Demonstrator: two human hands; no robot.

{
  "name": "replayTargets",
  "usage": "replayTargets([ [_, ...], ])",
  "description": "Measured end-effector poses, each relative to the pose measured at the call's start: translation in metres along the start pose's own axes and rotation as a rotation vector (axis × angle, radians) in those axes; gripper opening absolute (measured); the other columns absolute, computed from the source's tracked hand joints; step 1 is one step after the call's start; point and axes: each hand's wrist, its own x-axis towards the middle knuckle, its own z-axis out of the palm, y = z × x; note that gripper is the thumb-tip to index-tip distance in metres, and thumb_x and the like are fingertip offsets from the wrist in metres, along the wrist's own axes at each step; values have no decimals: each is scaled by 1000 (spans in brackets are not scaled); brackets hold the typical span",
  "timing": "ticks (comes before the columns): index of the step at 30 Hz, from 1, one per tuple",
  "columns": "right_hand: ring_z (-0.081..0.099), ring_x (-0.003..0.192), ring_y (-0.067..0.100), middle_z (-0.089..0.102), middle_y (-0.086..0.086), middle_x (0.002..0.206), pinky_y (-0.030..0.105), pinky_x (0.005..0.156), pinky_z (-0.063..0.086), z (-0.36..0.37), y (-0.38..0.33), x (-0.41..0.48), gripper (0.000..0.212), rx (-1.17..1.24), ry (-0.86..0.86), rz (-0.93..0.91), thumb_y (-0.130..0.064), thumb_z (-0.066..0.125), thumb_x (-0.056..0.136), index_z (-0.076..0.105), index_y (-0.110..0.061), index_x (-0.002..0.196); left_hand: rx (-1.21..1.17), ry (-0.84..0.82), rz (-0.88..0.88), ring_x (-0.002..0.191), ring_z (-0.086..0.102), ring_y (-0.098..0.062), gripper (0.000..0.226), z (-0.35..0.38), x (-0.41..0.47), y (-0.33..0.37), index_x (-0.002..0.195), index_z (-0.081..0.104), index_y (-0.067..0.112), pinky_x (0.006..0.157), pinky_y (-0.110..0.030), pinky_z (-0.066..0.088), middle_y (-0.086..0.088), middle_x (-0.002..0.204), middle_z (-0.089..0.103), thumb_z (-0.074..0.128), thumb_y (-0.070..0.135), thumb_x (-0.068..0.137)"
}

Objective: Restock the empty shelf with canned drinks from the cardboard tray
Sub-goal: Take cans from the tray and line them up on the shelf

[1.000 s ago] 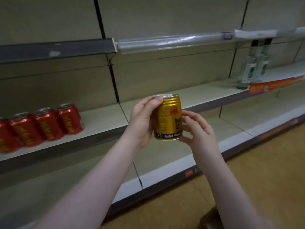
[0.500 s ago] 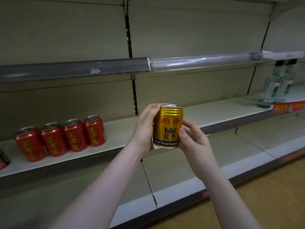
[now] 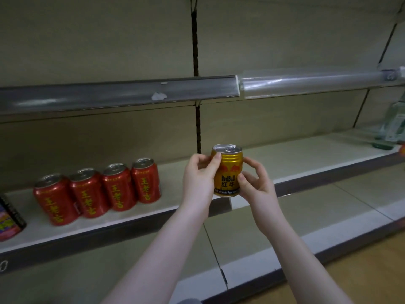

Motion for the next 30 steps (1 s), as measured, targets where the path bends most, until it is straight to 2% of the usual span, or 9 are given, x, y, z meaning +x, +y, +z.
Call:
replayTargets([
  [3,62,108,17,66,3,113,30,92,51,6,10,15,33,-102,-2,20,-9,51,94,53,-28,121,-30,38,-47,97,56,-8,19,-5,13,-13,98,56,18,91,-39,49,5,102,60,59,34,88],
  [6,56,113,15,62,-1,121,37,99,45,9,22,32,28,-264,43,32,-17,55,93,58,-36,113,-8,75,-74,96,55,-7,17,-8,27,-28,98,55,22,95,-42,48,11,98,58,60,34,87],
  [8,58,112,16,62,3,121,38,100,46,12,25,42,24,-257,56,71,-20,53,94,59,-34,112,-7,101,-90,99,56,-12,14,-10,35,-36,93,54,25,95,-43,48,11,98,58,61,34,86],
  [9,59,110,16,62,4,119,34,98,48,15,27,47,25,-227,63,96,-20,52,95,58,-29,117,-6,116,-92,99,56,-13,13,-11,38,-39,91,54,25,95,-42,48,10,98,59,62,33,86],
  [12,60,95,6,64,-3,102,16,79,53,26,27,59,27,-103,38,157,-18,46,97,53,-18,123,28,177,-72,99,58,-14,15,-15,50,-47,91,56,21,90,-35,48,3,98,62,64,32,84],
  [16,59,104,13,64,-2,106,27,89,48,41,35,73,25,-95,46,186,-25,44,97,56,-18,118,70,202,-77,100,57,-16,19,-24,68,-53,97,56,20,92,-34,46,-1,107,62,64,31,84],
  [18,58,104,13,64,-4,106,30,88,46,46,39,79,26,-99,53,207,-28,43,98,58,-20,117,86,188,-82,100,57,-16,16,-28,77,-56,94,55,22,93,-35,45,-3,108,62,65,30,84],
  [23,58,90,5,62,-7,95,21,72,48,57,48,87,20,-44,42,254,-28,41,98,55,-20,110,131,185,-125,100,54,-16,18,-34,92,-68,97,54,19,88,-31,42,-2,111,60,63,29,85],
  [30,58,86,4,61,-6,91,19,68,48,59,58,88,21,-43,66,304,-25,38,99,54,-16,111,113,192,-146,100,54,-18,21,-33,95,-87,99,54,16,86,-30,41,-3,108,59,64,27,85],
])
